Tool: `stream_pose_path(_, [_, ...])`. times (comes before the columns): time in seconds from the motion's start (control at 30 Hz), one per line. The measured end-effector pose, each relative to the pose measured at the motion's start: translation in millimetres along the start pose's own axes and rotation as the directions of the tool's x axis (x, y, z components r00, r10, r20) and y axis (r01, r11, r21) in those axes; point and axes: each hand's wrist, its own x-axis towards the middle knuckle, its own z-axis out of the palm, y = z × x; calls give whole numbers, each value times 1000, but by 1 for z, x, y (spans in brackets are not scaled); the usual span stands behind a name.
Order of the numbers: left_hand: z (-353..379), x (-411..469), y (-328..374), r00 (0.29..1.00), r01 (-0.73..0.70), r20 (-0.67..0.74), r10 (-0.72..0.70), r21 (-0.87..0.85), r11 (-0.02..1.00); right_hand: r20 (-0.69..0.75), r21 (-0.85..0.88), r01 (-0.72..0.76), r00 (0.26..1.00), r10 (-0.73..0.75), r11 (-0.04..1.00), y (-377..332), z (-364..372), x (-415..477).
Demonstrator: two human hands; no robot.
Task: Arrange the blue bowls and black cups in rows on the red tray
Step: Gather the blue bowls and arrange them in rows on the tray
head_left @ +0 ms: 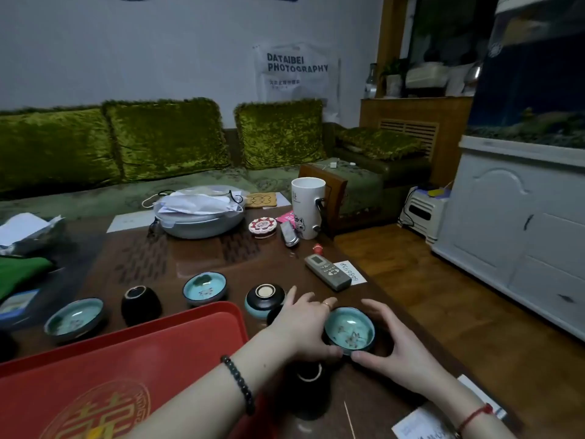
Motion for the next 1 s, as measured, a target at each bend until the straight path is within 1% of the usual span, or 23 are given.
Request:
stream_pose_path(0.1, [-1,6,1,1000,-17,16,16,34,999,18,60,-15,1000,14,998,0,-1,2])
stream_pose_path(0.23, [-2,7,1,998,-40,-44,41,11,999,-14,87,-11,1000,12,996,1,-1,1])
stream_pose_path(0.4, [-20,-4,-2,982,-61,-185,45,-82,995,-84,147,68,995,-56,987,-22,-13,3])
stream_pose_path(0.57, [-51,-36,-20,951,-47,-310,-7,-168,985,-118,120,179,979,-165,976,-68,-17,9])
stream_pose_path(0.7, [-76,-71,-44,926,-28,-370,-67,-245,969,-124,119,245,965,-231,962,-111,-3,16])
stream_pose_path(0.8, [-87,-100,-66,900,-53,-425,-97,-328,943,-124,178,289,955,-270,941,-140,16,24])
stream_pose_path(0.9, [-90,-124,-87,883,-51,-439,-166,-442,896,-108,220,317,948,-299,923,-163,38,31])
stream_pose_path(1.0, [-84,-142,-109,874,1,-433,-223,-455,890,-73,229,323,947,-314,918,-178,62,37])
